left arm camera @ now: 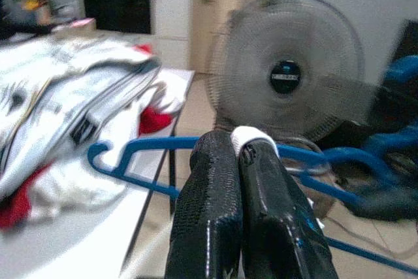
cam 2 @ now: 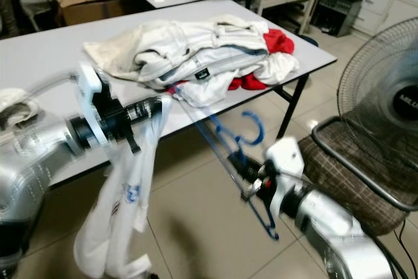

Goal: Hang hanger

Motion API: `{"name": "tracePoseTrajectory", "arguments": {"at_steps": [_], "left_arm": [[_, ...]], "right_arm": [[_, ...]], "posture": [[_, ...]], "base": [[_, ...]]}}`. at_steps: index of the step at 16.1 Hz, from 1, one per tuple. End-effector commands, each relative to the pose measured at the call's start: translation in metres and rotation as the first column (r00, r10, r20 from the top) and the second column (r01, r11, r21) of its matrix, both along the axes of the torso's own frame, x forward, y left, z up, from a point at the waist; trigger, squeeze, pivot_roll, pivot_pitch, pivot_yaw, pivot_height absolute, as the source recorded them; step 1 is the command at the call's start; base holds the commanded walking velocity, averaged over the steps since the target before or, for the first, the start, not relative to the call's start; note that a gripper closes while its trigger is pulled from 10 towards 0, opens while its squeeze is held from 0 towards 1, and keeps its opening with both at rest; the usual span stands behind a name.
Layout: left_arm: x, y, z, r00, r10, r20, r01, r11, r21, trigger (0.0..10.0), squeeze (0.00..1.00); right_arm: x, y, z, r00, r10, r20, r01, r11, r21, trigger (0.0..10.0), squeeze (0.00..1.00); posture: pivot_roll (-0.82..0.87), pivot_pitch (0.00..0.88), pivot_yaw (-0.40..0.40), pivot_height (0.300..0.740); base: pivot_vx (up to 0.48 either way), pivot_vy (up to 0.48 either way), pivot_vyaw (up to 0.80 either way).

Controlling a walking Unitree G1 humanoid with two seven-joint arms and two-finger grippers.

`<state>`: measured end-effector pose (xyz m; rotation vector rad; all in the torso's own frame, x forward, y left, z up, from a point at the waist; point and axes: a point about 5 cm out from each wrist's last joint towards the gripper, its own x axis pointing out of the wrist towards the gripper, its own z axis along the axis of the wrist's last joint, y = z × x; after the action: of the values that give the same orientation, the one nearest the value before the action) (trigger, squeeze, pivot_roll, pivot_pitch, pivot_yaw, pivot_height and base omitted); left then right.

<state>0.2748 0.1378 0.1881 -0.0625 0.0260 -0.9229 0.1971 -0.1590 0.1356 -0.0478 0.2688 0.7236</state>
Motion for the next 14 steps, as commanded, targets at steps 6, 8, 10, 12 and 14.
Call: {"name": "tracePoseTrajectory", "arguments": {"at_steps": [6,8,10,12,14], "left_arm": [[-0.028,0.013,-0.047,0.963,0.270,-0.003,-0.269,0.959,0.087,10.0,0.00],[-0.031,0.013,-0.057,0.946,0.322,0.016,-0.321,0.937,0.138,10.0,0.00],[-0.029,0.010,-0.056,0.945,0.323,0.045,-0.327,0.936,0.135,10.0,0.00],[-0.026,0.010,-0.059,0.935,0.352,0.050,-0.355,0.924,0.141,10.0,0.00],[-0.025,0.010,-0.068,0.934,0.357,0.028,-0.356,0.918,0.176,10.0,0.00]], "right_arm": [[-0.014,-0.004,-0.033,0.965,-0.258,-0.048,0.250,0.958,-0.143,10.0,0.00],[-0.015,0.004,-0.037,0.960,-0.276,-0.054,0.268,0.955,-0.125,10.0,0.00],[-0.016,0.010,-0.036,0.970,-0.238,-0.048,0.231,0.965,-0.122,10.0,0.00],[-0.016,0.006,-0.038,0.965,-0.260,-0.040,0.253,0.957,-0.141,10.0,0.00],[-0.017,0.003,-0.039,0.962,-0.269,-0.046,0.260,0.955,-0.145,10.0,0.00]], "posture": [[-0.04,0.000,0.000,0.740],[-0.04,0.000,-0.002,0.740],[-0.04,0.000,0.003,0.740],[-0.04,0.000,0.007,0.740],[-0.04,0.000,0.009,0.740]], "base": [[0.000,0.000,0.00],[0.000,0.000,0.00],[0.000,0.000,0.00],[0.000,0.000,0.00],[0.000,0.000,0.00]]}}
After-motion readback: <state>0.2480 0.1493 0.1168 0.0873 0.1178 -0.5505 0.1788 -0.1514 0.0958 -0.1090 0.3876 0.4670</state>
